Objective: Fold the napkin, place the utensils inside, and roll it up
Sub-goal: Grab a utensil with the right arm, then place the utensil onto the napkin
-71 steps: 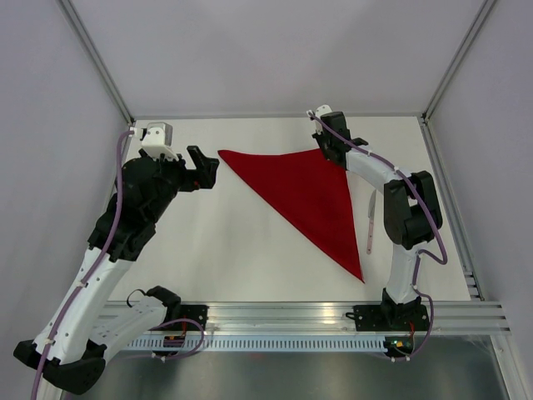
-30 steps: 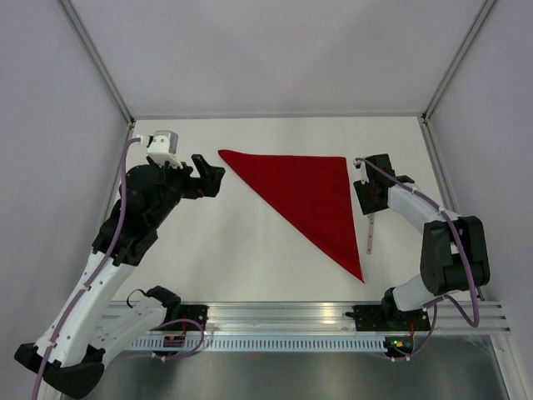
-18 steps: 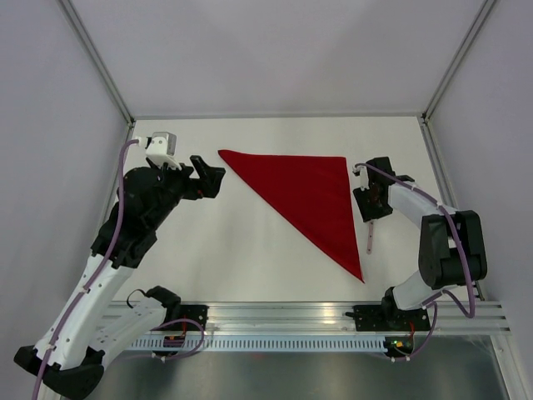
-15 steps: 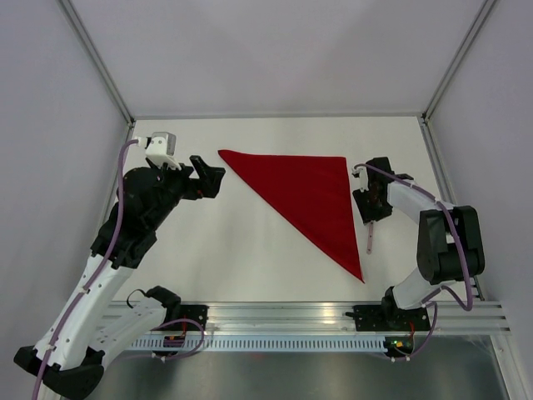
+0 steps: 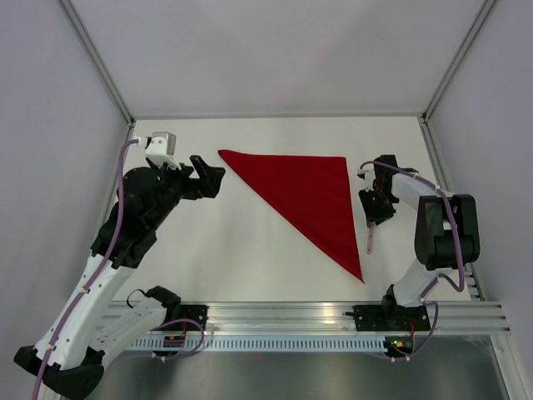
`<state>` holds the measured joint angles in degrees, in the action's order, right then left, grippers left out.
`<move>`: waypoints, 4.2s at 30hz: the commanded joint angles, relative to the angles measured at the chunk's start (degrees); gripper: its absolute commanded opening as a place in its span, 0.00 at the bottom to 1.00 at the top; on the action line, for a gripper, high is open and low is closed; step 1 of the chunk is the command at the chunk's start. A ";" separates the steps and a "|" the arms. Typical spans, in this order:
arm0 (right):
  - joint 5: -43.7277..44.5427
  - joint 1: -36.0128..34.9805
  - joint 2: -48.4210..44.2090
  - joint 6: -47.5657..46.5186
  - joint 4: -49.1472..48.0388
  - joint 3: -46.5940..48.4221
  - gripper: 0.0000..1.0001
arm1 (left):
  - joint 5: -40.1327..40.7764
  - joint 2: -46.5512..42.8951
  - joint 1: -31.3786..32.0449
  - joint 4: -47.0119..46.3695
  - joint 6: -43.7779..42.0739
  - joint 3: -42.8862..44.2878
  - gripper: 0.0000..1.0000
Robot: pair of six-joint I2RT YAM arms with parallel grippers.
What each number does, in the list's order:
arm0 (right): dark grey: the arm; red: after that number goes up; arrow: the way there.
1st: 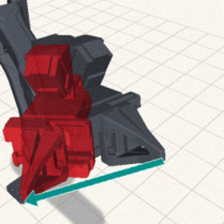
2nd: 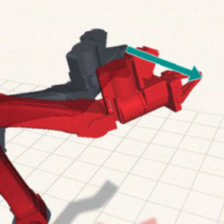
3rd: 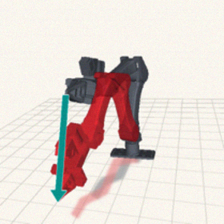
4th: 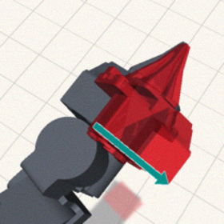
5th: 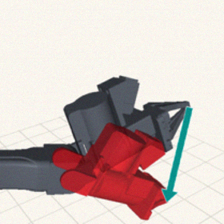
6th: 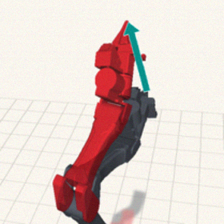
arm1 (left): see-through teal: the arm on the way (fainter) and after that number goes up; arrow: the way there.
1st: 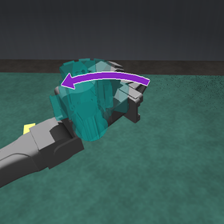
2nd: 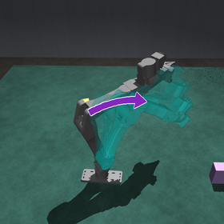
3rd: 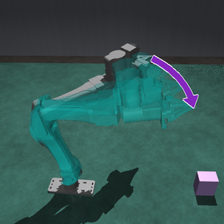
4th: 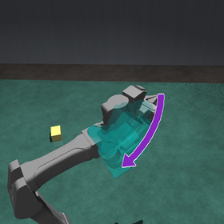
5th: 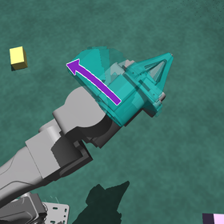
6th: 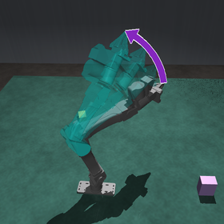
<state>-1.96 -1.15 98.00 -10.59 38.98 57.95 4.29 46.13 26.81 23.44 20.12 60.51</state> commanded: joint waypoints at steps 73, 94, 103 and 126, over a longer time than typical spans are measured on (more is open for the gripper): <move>-6.04 -33.66 23.64 8.92 11.47 41.80 0.00 | 3.62 0.89 0.09 2.84 -0.96 4.97 1.00; -4.73 -34.10 29.09 7.95 11.64 45.67 0.00 | 3.97 0.89 0.09 2.57 -1.22 3.56 1.00; -4.81 -34.10 29.89 7.16 11.56 45.76 0.01 | 3.97 1.24 0.09 2.05 -1.22 2.95 1.00; -4.46 -35.42 30.32 5.93 11.56 45.85 0.01 | 3.79 1.51 0.09 1.43 -1.40 2.24 1.00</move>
<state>-9.78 -36.18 127.48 -5.63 48.47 101.41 7.46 47.59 26.81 26.44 20.05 63.35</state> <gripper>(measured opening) 0.177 0.994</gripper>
